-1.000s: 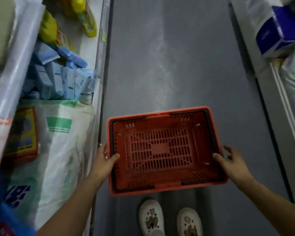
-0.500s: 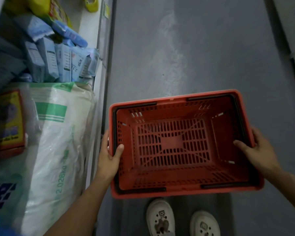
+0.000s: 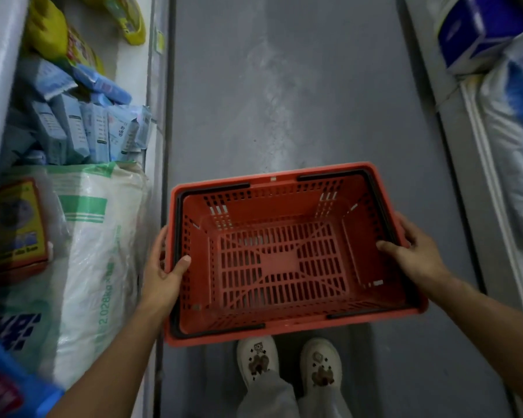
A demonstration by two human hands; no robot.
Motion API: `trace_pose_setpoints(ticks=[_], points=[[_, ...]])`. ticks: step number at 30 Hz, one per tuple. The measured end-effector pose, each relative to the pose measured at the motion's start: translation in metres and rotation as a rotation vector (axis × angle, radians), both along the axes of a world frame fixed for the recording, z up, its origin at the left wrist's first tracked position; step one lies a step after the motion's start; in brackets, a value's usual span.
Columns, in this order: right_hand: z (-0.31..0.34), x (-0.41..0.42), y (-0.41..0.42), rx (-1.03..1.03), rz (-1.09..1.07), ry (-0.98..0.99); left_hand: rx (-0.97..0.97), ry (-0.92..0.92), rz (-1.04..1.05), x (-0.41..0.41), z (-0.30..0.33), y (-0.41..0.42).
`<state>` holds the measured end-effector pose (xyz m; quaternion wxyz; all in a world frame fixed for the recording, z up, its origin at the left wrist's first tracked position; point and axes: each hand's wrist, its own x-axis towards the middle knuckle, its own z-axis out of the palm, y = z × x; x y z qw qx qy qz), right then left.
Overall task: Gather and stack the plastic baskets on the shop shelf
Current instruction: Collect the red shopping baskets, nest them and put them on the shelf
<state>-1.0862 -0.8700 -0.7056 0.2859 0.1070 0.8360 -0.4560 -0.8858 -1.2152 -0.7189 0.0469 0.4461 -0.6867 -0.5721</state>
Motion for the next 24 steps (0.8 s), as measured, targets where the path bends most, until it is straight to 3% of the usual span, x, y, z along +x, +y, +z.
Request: trace_pose_setpoints(ticks=[12, 24], points=[[0.206, 0.048, 0.073, -0.107, -0.069, 0.116, -0.004, 0.072, -0.065, 0.019, 0.208, 0.052], [0.365, 0.171, 0.140, -0.107, -0.389, 0.241, 0.034, 0.203, -0.331, 0.030, 0.363, 0.087]])
